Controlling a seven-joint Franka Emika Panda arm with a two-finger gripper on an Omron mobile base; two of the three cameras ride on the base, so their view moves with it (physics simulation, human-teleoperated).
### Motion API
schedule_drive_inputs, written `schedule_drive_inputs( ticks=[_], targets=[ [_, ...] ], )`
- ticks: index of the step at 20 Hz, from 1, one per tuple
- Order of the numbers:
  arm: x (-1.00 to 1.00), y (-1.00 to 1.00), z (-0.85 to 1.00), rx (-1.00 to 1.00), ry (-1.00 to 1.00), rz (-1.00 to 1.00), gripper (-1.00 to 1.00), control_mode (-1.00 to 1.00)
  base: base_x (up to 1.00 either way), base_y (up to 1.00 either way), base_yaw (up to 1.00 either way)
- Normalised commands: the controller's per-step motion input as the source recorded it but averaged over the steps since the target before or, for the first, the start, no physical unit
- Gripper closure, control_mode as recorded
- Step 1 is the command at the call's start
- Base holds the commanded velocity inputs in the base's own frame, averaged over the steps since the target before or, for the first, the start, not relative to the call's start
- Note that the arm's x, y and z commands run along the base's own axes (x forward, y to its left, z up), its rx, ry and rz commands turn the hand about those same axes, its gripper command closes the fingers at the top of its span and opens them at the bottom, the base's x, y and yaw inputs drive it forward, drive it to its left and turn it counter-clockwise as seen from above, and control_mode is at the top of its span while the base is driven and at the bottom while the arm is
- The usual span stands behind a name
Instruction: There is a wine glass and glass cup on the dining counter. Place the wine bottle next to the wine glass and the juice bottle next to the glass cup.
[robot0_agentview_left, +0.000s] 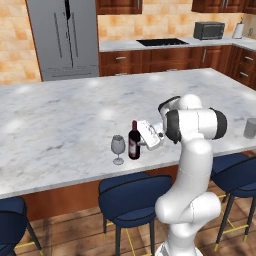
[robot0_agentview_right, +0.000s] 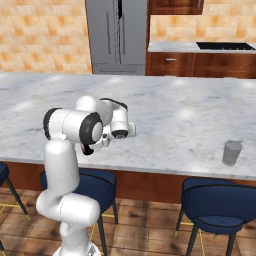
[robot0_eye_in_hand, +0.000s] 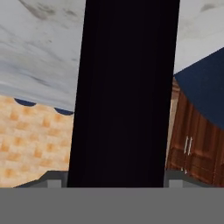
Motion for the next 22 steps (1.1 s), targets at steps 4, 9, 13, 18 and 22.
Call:
schedule_drive_inputs(
  ticks=[4,9,13,18,22],
  targets=[
    [-0.08,-0.11,0.0,0.0,-0.02,-0.02,-1.0,-1.0,0.0,0.0,0.0],
    [-0.25,-0.16,0.09,0.0,-0.09,-0.01,-1.0,-1.0,0.0,0.0,0.0],
    [-0.14,-0.13,0.4,0.0,-0.08,-0.03,-1.0,-1.0,0.0,0.0,0.0],
    [-0.13,-0.23,0.62,0.0,-0.09,-0.04,-1.0,-1.0,0.0,0.0,0.0],
    [-0.23,-0.33,0.79,0.0,-0.12,-0.01,-1.0,-1.0,0.0,0.0,0.0]
  ],
)
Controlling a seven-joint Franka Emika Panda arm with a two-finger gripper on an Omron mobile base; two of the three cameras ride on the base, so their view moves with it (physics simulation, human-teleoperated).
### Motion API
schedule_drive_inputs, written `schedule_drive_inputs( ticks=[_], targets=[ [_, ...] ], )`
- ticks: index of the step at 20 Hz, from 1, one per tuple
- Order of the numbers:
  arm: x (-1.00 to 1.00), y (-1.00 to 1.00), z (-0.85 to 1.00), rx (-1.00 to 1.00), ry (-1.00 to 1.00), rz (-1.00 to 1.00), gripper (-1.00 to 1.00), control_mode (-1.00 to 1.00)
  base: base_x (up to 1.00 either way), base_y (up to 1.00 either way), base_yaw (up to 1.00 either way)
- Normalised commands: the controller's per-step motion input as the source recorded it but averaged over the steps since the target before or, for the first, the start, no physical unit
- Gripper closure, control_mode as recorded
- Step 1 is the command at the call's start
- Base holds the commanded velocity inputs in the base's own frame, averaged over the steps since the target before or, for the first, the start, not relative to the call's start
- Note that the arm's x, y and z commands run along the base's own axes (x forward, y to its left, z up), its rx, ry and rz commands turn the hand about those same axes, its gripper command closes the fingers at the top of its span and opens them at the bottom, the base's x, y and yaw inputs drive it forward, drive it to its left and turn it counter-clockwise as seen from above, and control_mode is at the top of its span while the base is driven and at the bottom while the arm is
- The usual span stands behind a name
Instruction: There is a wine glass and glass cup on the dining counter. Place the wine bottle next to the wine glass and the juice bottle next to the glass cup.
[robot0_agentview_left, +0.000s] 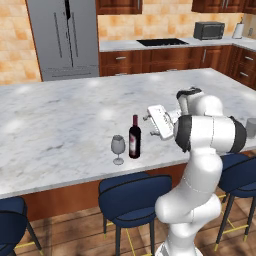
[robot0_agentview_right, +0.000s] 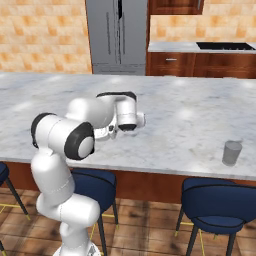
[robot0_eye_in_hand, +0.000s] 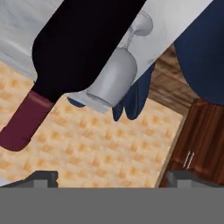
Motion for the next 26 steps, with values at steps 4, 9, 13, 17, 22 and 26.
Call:
schedule_drive_inputs(
  ticks=[4,9,13,17,22,26],
  targets=[
    [-0.41,-0.29,0.87,0.0,-0.17,0.0,-1.0,-1.0,0.0,0.0,0.0],
    [-0.53,-0.09,0.67,-0.06,-0.17,0.0,-1.0,-1.0,0.0,0.0,0.0],
    [-0.05,0.0,0.12,-0.12,-0.01,0.0,-1.0,-1.0,0.0,0.0,0.0],
    [-0.23,-0.07,0.18,-0.1,-0.21,0.0,-1.0,-1.0,0.0,0.0,0.0],
    [-0.12,-0.05,0.03,-0.03,-0.15,0.0,-1.0,-1.0,0.0,0.0,0.0],
    [-0.43,-0.03,0.26,-0.26,-0.26,0.1,-1.0,-1.0,0.0,0.0,0.0]
  ],
)
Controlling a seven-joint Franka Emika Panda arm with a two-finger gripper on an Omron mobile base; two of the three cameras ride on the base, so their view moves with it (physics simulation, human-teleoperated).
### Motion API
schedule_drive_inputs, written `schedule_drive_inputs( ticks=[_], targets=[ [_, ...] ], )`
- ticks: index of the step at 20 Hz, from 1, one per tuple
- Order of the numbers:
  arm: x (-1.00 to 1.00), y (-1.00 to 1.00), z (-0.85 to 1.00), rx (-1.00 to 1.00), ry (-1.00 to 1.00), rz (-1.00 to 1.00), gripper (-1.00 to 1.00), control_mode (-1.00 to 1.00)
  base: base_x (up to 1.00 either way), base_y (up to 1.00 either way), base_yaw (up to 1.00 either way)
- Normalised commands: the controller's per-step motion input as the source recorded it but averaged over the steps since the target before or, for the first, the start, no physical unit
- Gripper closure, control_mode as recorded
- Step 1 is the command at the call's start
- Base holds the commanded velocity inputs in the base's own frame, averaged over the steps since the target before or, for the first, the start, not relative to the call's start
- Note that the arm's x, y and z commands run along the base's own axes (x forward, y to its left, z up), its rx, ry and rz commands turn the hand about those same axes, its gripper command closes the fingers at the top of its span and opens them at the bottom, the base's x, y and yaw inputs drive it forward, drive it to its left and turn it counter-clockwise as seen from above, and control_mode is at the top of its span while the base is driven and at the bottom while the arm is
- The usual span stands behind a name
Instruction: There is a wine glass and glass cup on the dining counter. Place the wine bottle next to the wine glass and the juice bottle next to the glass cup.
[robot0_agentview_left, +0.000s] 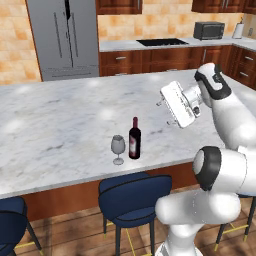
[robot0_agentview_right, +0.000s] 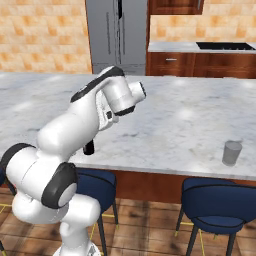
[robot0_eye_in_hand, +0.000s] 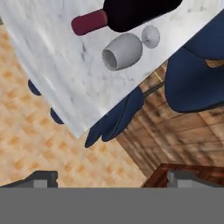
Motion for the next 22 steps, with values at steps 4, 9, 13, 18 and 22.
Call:
schedule_drive_inputs(
  ticks=[4,9,13,18,22],
  targets=[
    [-0.71,-0.19,0.19,-0.44,-0.34,0.14,-1.0,-1.0,0.0,0.0,0.0],
    [-0.32,-0.04,0.29,-0.56,-0.23,0.03,-1.0,-1.0,0.0,0.0,0.0],
    [-0.38,-0.02,0.61,-0.49,-0.22,0.04,-1.0,-1.0,0.0,0.0,0.0],
    [-0.41,-0.48,0.44,-0.24,-0.16,0.0,-1.0,-1.0,0.0,0.0,0.0],
    [-0.36,-0.66,0.13,-0.03,-0.1,0.0,-1.0,-1.0,0.0,0.0,0.0]
  ],
)
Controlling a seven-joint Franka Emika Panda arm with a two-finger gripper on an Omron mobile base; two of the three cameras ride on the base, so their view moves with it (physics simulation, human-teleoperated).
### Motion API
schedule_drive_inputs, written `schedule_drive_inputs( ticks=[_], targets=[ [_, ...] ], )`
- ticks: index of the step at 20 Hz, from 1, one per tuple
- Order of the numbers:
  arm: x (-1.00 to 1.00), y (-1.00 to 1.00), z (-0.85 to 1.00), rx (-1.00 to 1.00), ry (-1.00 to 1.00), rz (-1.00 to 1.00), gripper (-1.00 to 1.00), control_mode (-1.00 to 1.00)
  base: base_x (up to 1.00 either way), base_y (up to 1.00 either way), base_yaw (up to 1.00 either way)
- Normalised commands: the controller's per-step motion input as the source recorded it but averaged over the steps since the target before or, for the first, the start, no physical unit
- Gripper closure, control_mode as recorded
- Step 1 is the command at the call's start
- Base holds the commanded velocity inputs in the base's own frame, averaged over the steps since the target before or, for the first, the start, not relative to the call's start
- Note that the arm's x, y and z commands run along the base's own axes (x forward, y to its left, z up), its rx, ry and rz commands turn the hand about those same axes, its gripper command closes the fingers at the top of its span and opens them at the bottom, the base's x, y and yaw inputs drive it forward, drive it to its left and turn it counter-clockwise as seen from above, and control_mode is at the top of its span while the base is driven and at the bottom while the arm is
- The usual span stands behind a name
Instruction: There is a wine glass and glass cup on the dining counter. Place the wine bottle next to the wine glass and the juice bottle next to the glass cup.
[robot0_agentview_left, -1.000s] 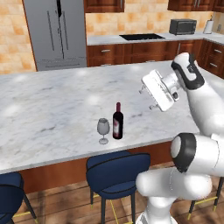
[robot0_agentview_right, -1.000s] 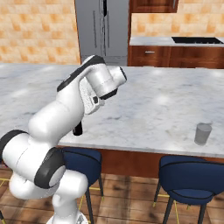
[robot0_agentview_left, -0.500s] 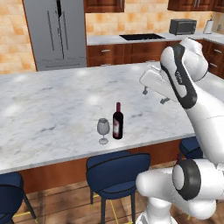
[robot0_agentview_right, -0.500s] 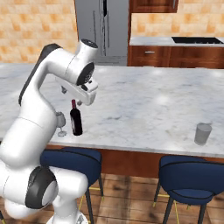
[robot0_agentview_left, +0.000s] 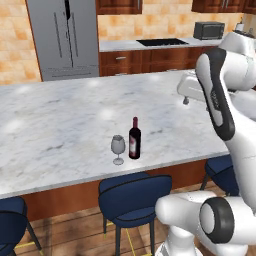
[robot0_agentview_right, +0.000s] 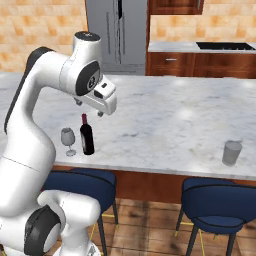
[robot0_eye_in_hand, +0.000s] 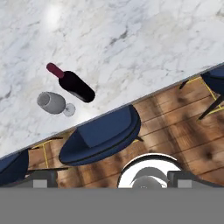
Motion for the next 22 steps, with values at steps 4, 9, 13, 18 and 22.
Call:
schedule_drive_inputs(
  ticks=[4,9,13,18,22],
  targets=[
    [-0.05,-0.1,0.0,0.0,-0.02,0.0,-1.0,1.0,-0.01,0.0,0.0],
    [0.0,0.0,0.0,0.0,0.0,0.0,-1.0,1.0,-0.33,-0.05,-0.09],
    [0.0,0.0,0.0,0.0,0.0,0.0,-1.0,1.0,-0.61,-0.32,-0.56],
    [0.0,0.0,0.0,0.0,0.0,0.0,-1.0,1.0,-0.56,-0.29,-0.67],
    [0.0,0.0,0.0,0.0,0.0,0.0,-1.0,1.0,-0.28,-0.3,-0.74]
  ],
)
